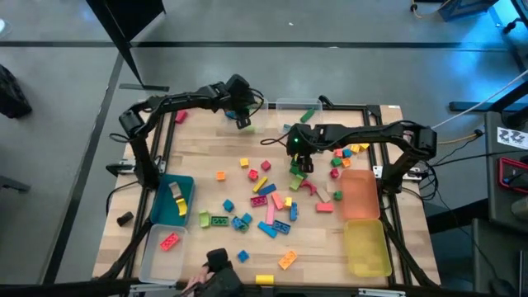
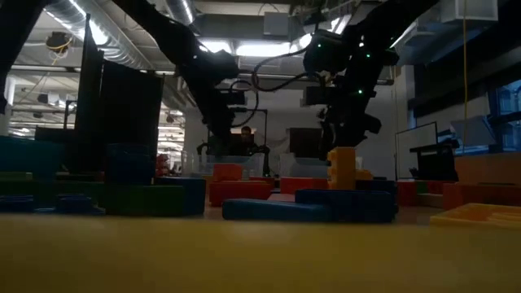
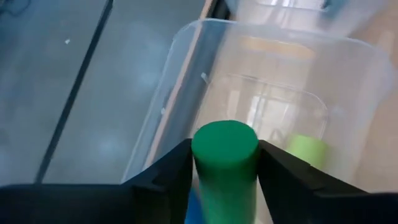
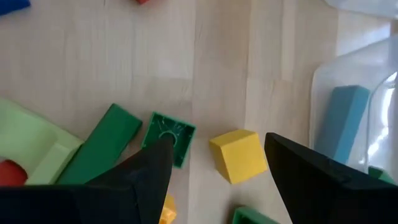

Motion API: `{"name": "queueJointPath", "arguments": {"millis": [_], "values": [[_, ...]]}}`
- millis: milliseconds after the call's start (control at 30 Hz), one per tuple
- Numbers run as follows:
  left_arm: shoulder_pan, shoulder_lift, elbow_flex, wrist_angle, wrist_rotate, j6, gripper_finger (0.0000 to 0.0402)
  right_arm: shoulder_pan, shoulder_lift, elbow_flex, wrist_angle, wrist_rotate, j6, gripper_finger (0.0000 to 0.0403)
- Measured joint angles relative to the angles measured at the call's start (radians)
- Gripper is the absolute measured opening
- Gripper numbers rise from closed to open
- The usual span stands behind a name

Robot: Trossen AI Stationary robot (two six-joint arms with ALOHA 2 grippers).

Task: Sort blocks by size
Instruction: Put the green block into the top left transparent bin, then put the yellow block into the orange bin

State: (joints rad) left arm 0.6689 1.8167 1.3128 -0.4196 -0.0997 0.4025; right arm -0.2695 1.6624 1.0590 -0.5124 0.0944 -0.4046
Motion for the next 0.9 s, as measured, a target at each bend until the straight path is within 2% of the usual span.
{"name": "queueJointPath", "arguments": {"millis": [267,500,700,900], "values": [[-0.003,0.008,0.0,-0.014,-0.007,-0.117,0.0204,-0.029,0.018,0.0,0.023,-0.009,-0.075,0.0253],[-0.016,0.007,0.0,-0.013,-0.008,-0.152,0.0201,-0.102,0.02,0.0,0.017,-0.047,-0.127,0.0253],[-0.027,0.007,0.0,-0.014,-0.007,-0.153,0.0202,-0.149,0.024,0.0,0.017,-0.172,-0.155,0.0253],[-0.027,0.007,0.0,-0.015,-0.007,-0.153,0.0202,-0.15,0.066,0.0,0.019,-0.173,-0.18,0.0253]]}}
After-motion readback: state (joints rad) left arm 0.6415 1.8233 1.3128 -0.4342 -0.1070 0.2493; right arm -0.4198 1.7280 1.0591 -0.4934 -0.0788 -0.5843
